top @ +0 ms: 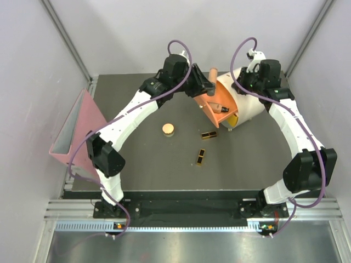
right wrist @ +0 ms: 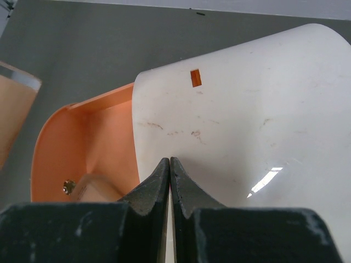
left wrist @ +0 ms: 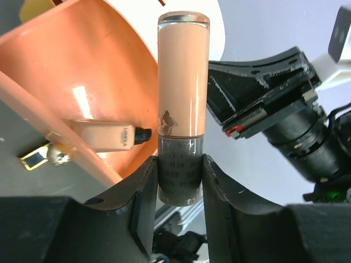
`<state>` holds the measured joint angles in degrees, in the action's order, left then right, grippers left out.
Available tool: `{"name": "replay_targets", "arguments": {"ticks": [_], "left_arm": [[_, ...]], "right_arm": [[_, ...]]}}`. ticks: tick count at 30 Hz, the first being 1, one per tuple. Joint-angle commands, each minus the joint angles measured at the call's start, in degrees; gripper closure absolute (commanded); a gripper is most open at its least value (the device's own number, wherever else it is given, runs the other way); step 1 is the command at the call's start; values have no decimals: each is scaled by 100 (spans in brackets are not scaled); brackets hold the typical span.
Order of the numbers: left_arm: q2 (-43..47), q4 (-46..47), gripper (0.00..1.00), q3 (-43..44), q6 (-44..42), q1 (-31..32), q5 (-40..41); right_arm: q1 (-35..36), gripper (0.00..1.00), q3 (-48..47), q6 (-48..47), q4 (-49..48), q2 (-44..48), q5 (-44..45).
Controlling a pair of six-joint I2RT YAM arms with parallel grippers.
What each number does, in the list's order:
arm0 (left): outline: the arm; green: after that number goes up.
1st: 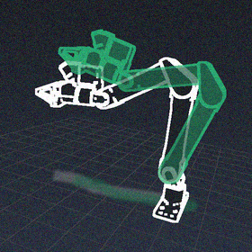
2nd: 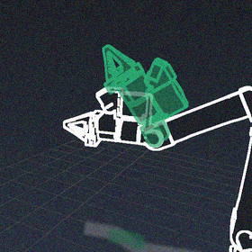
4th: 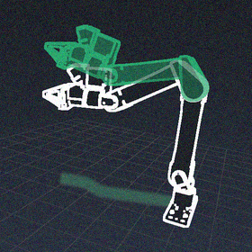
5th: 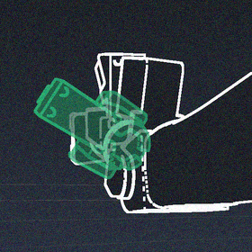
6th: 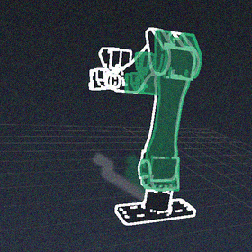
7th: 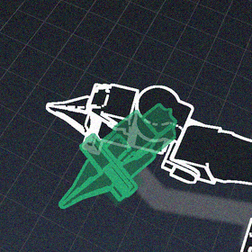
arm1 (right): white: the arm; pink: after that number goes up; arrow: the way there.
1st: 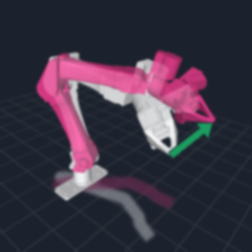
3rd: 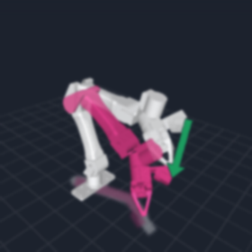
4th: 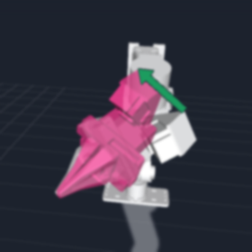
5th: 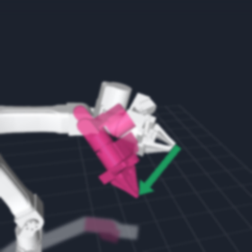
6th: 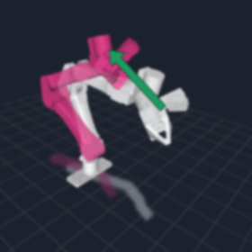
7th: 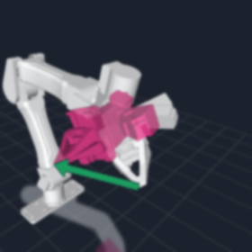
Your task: Organize the makeup
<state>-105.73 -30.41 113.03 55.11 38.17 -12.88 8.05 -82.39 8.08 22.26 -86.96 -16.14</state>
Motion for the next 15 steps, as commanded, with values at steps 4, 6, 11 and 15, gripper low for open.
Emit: {"name": "replay_targets", "arguments": {"ticks": [4, 6, 11, 15], "left_arm": [[-17, 589, 100, 369, 1018, 348, 435], [-52, 581, 100, 351, 1194, 480, 646], [70, 677, 100, 36, 1572, 753, 1235], [193, 765, 100, -185, 1853, 893, 1683]], "right_arm": [[-41, 97, 487, -8, 1140, -208, 208], [-41, 97, 513, 1, 1123, -190, 199], [-32, 97, 557, 27, 1105, -164, 190], [-41, 97, 584, 10, 1105, -129, 217]]}}
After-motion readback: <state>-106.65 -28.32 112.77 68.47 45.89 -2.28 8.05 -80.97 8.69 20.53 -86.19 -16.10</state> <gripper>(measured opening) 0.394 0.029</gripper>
